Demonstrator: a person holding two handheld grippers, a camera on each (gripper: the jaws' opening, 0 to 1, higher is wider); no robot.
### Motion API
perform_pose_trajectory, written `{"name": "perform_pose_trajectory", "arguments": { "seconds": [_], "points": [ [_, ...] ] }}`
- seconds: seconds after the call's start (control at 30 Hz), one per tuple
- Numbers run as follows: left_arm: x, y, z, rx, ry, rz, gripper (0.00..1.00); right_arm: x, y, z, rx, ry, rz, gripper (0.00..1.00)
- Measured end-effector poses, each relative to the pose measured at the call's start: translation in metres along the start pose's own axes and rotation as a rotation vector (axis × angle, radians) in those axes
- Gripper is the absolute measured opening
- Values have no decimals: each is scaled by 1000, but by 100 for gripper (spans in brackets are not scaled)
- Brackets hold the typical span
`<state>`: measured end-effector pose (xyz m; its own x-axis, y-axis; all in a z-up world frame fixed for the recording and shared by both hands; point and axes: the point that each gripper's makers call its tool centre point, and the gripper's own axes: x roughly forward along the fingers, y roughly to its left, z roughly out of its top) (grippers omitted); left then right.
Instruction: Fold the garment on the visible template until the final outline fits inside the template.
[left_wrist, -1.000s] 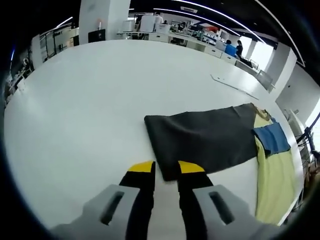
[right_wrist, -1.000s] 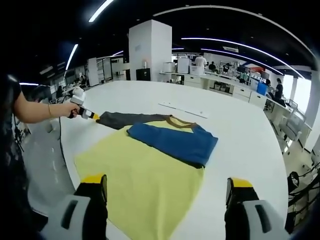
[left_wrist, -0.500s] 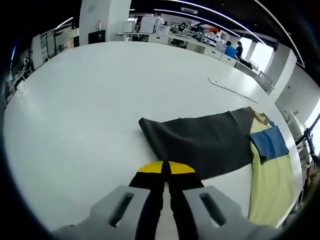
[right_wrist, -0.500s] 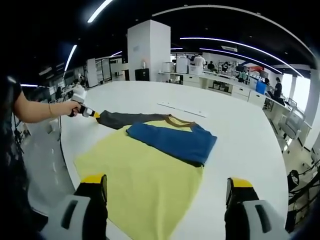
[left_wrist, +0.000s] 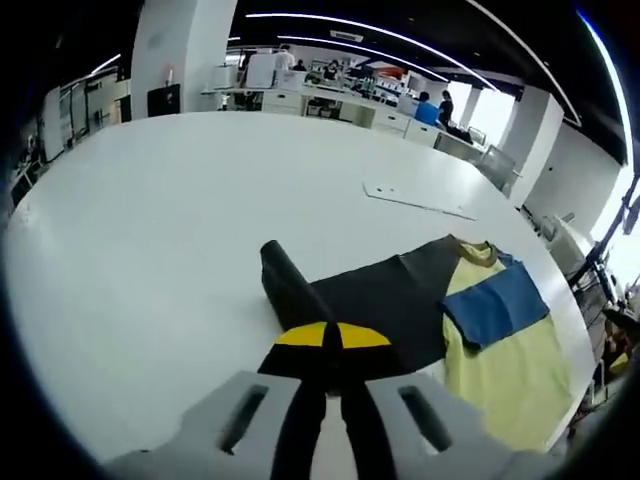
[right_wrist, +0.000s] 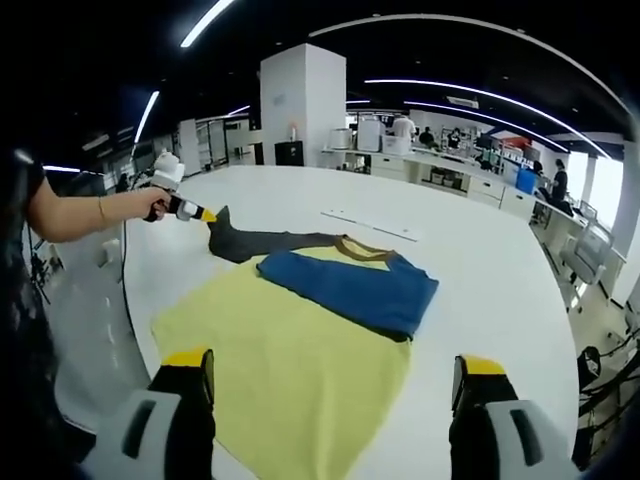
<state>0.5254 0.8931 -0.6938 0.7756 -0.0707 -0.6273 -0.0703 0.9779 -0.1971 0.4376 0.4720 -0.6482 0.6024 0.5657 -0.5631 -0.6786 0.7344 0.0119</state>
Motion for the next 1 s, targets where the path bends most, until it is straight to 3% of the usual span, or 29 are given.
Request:
{"name": "perform_pose_trajectory", "arguments": {
  "seconds": [0.67,1.0],
  "points": [
    [22,-89,34,99,-36,-151,0,2,-2,-11,4,9,15,100],
    [35,-136,43,128,-47,-227,0,0,-5,-15,14,12,8,100]
  ]
}}
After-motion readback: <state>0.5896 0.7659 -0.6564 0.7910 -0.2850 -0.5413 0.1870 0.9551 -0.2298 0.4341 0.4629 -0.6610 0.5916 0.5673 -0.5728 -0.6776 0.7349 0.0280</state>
